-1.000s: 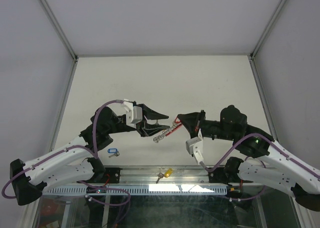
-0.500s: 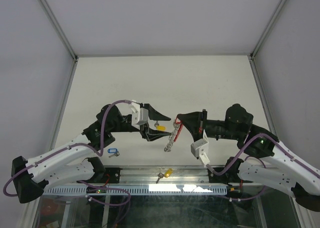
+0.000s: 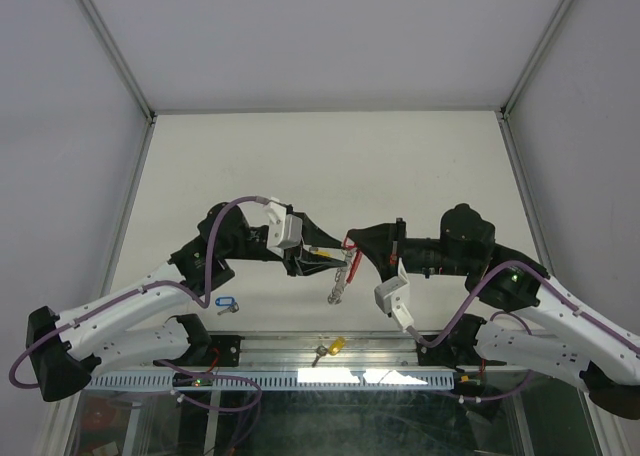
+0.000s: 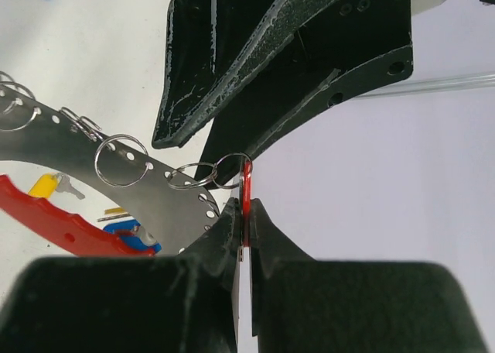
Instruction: Put the keys on the keyring
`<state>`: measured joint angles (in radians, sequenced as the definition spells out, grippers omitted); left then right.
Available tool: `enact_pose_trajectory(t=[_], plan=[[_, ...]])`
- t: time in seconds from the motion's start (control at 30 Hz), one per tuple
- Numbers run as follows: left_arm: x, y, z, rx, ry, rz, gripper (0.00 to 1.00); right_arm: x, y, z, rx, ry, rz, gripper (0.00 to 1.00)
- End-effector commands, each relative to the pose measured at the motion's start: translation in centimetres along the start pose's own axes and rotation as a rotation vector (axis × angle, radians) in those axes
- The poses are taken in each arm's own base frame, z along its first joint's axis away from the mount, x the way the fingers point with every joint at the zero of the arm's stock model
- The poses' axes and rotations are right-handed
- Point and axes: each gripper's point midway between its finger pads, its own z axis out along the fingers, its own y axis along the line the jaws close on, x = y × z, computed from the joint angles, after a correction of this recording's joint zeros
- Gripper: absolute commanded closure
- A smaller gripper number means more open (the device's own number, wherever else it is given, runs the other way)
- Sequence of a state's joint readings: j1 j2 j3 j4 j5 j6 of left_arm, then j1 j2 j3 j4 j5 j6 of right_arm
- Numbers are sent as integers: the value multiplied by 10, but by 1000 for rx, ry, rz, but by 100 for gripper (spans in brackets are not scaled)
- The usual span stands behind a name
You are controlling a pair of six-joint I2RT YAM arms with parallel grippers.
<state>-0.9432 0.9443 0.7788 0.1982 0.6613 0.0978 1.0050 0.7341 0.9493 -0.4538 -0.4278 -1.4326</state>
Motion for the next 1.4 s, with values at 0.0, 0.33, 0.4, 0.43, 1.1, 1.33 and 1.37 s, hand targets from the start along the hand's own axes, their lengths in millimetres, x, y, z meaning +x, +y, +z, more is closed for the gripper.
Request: enact_pose_trajectory(t=[0.0,0.33,0.4,0.43,1.1,1.33,1.37], plan=[[-20,-6,3,50,-41,49,67,-17,-43,-11,121,-42,-67,100],[-18,-6,5,62,-33,45,82,-16,-46,-8,128,-41,-72,100],[-18,-6,5,60,-31,45,87,-16,-46,-8,128,-42,-72,100],[-18,-6,5,60,-30,44,89,-16,-46,-8,128,-39,-73,100],[-21,13,-3,-81,-9,34,100,-4,-40,-27,154,54,-70,100],[-25,20,-5,-125,-16,24,100,3,-28,-34,126,101,-53,100],[-25,20,-5,-130,-17,23,100,4,-26,-34,118,107,-50,100]])
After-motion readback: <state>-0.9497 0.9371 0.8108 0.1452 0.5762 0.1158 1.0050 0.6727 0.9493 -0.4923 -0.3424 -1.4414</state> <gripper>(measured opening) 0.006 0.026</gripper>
